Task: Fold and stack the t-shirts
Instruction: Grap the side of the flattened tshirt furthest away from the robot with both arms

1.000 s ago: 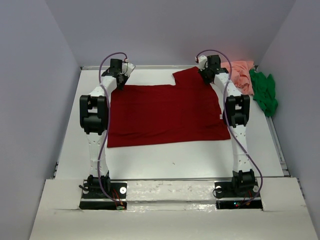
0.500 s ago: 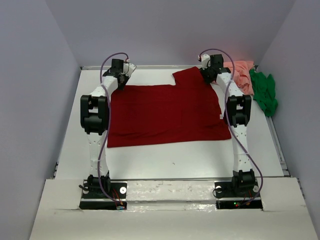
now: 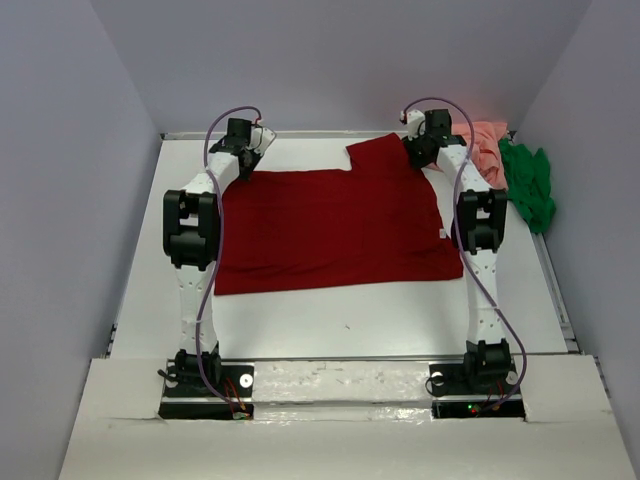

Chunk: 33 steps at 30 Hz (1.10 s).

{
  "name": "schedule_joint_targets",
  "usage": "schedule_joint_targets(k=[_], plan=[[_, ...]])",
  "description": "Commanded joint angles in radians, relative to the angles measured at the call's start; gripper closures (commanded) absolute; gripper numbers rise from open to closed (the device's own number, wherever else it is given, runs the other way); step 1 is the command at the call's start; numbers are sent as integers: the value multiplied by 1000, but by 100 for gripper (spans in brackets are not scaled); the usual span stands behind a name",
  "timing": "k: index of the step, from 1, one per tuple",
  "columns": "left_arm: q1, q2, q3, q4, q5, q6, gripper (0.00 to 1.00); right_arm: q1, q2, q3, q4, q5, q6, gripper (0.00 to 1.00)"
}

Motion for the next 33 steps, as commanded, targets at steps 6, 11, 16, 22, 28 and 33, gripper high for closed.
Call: schedule_joint_targets(k=[6, 11, 16, 22, 28, 33], plan=[[-15, -60, 27, -16, -22, 21, 100, -7, -39, -17, -108, -81, 44, 66], [-15, -57, 27, -13, -36, 25, 100, -16, -8, 29, -151, -138, 64, 65], [-15, -60, 19, -13, -37, 29, 100, -25, 22, 62, -179, -182, 67, 70], [-17, -61, 6, -7, -44, 32, 100, -35, 67, 138, -185, -176, 67, 100], [-21, -58, 7, -7, -50, 27, 100, -35, 93, 214, -145, -159, 39, 100], [-27, -66, 7, -2, -60, 29, 100, -35, 65, 239, -113, -201, 6, 100]])
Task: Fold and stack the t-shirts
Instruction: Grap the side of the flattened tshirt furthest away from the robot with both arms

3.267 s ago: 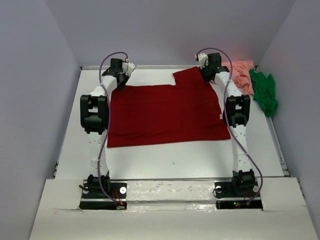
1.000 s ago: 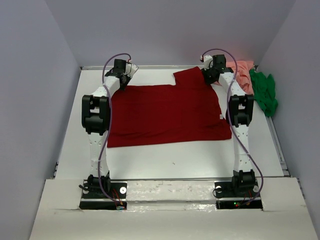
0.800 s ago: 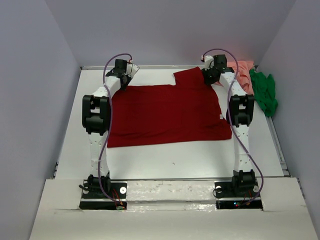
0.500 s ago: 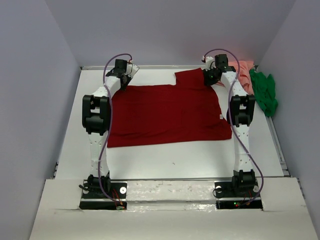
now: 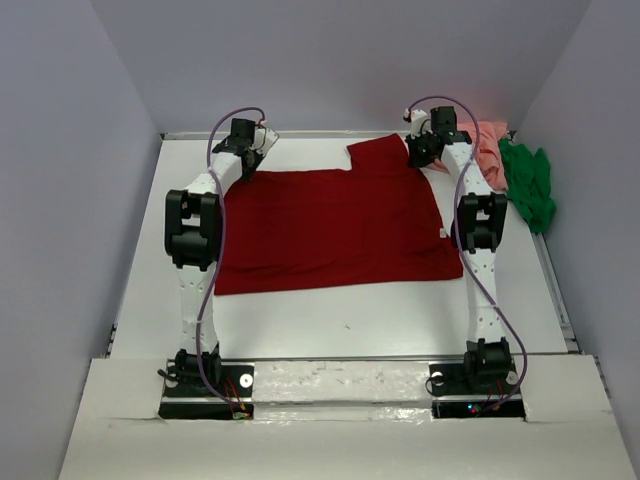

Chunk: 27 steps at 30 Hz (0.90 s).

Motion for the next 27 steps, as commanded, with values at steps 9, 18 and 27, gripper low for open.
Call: schedule_joint_targets(k=[9, 18, 27], plan=[[-13, -115, -28, 19, -30, 8, 100, 2, -174, -118, 89, -14, -100, 100], [-12, -168, -88, 52, -27, 11, 100, 2, -304, -326, 129, 46, -177, 100], [-12, -183, -106, 58, -23, 8, 100, 2, -315, -336, 158, 56, -197, 100]])
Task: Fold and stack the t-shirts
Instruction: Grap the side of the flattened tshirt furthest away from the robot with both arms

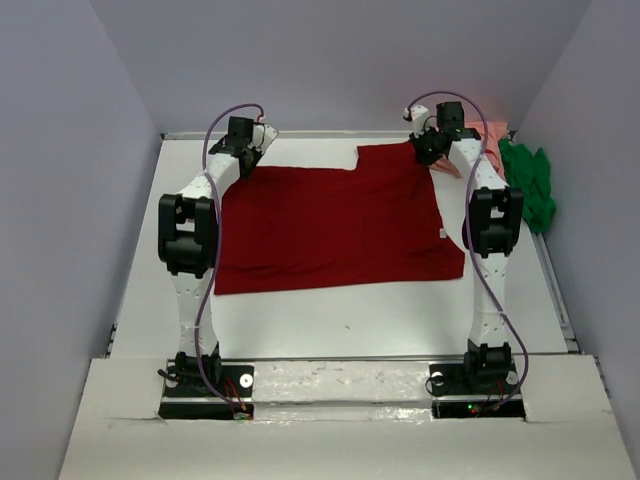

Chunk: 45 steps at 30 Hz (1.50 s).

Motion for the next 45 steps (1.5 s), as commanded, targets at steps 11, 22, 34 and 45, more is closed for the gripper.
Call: schedule_joint_targets(k=[11, 22, 34, 45], plan=[[-2, -75, -18, 21, -12, 11, 100, 30, -1, 31, 26, 57, -47, 66], [-1, -66, -24, 24, -30, 19, 100, 39, 102, 141, 24, 71, -13, 62], [-2, -42, -14, 18, -44, 25, 100, 57, 188, 232, 21, 62, -21, 68], [-1, -55, -38, 32, -60, 32, 100, 66, 197, 262, 43, 71, -53, 100]])
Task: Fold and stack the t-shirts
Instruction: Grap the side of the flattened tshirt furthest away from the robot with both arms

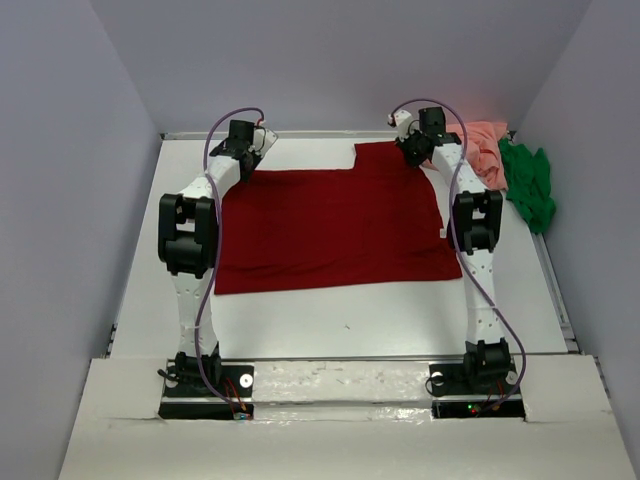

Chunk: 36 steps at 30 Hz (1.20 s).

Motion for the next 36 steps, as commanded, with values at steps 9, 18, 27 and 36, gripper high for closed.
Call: schedule_joint_targets(k=[9, 18, 27, 36], plan=[[-1, -56, -5, 18, -14, 13, 100, 9, -72, -20, 44, 24, -28, 100], [1, -78, -17, 19, 0, 8, 100, 9, -191, -101, 47, 56, -48, 100], [-1, -105, -34, 30, 4, 8, 100, 9, -242, -112, 48, 68, -41, 100], [1, -125, -41, 30, 3, 16, 100, 9, -314, -190, 47, 83, -54, 100]])
